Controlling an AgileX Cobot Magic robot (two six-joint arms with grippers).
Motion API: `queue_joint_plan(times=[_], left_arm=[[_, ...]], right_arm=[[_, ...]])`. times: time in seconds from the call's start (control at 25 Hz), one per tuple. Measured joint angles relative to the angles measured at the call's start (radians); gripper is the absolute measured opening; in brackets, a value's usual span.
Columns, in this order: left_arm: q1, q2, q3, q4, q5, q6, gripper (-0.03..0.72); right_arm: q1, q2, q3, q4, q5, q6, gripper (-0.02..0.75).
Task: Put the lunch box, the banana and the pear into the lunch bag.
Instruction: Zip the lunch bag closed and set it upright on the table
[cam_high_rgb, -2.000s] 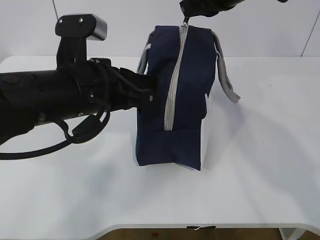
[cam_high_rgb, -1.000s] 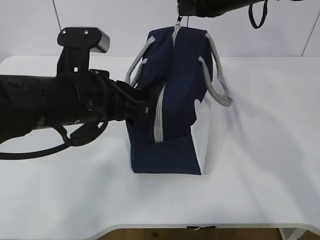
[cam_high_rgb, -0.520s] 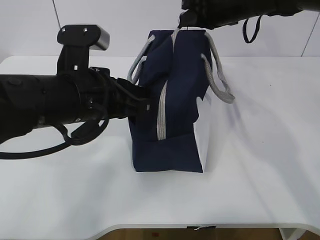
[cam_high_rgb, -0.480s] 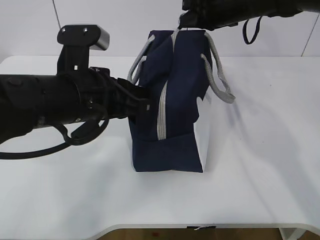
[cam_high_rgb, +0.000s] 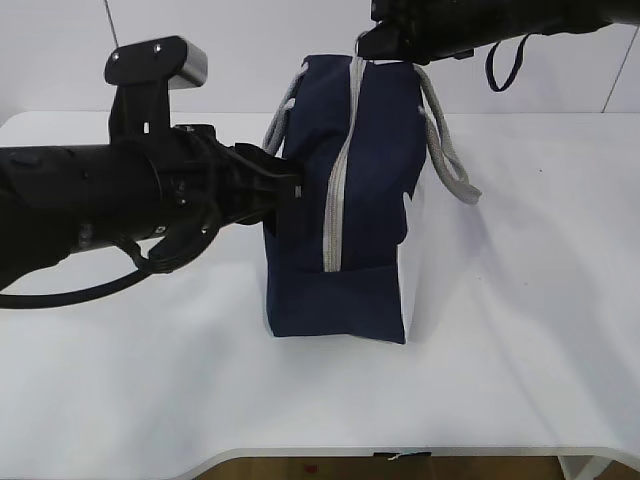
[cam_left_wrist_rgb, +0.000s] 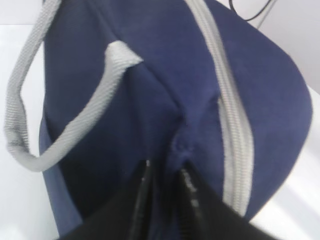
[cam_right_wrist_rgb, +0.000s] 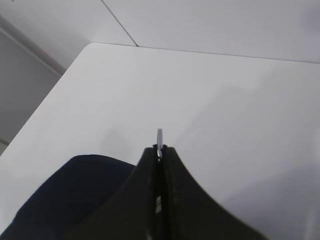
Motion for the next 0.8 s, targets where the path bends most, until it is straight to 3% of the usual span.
queue_joint_plan(times=[0.2, 0.28, 0.48, 0.8], left_arm=[[0.0, -0.035, 0.0, -0.049, 0.0, 0.0, 0.426], [0.0, -0.085, 0.0, -0.099, 0.017, 0.0, 0.493], [0.037, -0.197, -0.026, -0.187, 0.066, 0.0, 0.489], [0.156, -0.142, -0.298, -0.147, 0.305, 0.0, 0.476]], right_arm=[[0.0, 0.0, -0.035, 0.002, 0.08, -0.005, 0.006], [0.0, 0.0, -0.044, 0.002, 0.113, -0.005, 0.006], [0.0, 0.0, -0.05, 0.002, 0.164, -0.005, 0.006], [0.0, 0.0, -0.05, 0.002, 0.162, -0.007, 0.006]])
